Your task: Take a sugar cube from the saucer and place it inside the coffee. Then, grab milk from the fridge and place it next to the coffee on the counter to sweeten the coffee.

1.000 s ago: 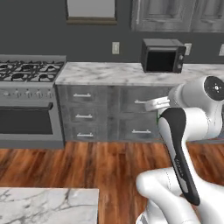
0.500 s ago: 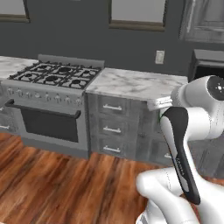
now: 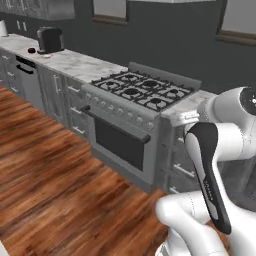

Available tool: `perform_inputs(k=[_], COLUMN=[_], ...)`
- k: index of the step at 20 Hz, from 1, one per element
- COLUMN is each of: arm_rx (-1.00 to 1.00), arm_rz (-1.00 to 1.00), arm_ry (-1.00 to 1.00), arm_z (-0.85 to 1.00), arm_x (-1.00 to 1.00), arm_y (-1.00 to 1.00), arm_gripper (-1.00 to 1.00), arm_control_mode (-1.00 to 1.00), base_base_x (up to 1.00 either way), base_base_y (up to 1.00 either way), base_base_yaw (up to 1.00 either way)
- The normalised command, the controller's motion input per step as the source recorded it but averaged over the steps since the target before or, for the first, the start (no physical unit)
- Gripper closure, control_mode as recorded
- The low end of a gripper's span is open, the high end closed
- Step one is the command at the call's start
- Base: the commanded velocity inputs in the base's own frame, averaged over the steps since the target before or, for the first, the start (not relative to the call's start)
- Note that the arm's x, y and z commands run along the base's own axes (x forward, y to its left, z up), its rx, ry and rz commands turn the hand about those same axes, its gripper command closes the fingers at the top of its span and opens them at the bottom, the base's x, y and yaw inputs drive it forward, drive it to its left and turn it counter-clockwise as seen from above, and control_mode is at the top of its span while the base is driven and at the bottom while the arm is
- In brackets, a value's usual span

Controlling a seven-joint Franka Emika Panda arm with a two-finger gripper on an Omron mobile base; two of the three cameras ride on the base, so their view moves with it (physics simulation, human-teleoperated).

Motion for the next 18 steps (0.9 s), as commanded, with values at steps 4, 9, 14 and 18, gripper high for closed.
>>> perform_inputs(k=[4,9,14,18], arm_rx=[0.00,0.00,0.00,0.00], arm_rz=[0.00,0.00,0.00,0.00], arm_ry=[0.00,0.00,0.00,0.00], arm_z=[0.00,0.00,0.00,0.00], arm_x=[0.00,0.00,0.00,0.00], arm_y=[0.00,0.00,0.00,0.00], arm_gripper=[1.00,1.00,1.00,1.00], arm_control_mode=[1.00,1.00,1.00,1.00], base_base_x=[1.00,1.00,1.00,1.00], base_base_y=[-0.09,0.00,0.00,0.00], base_base_yaw=[0.58,0.36,0.13,0.02])
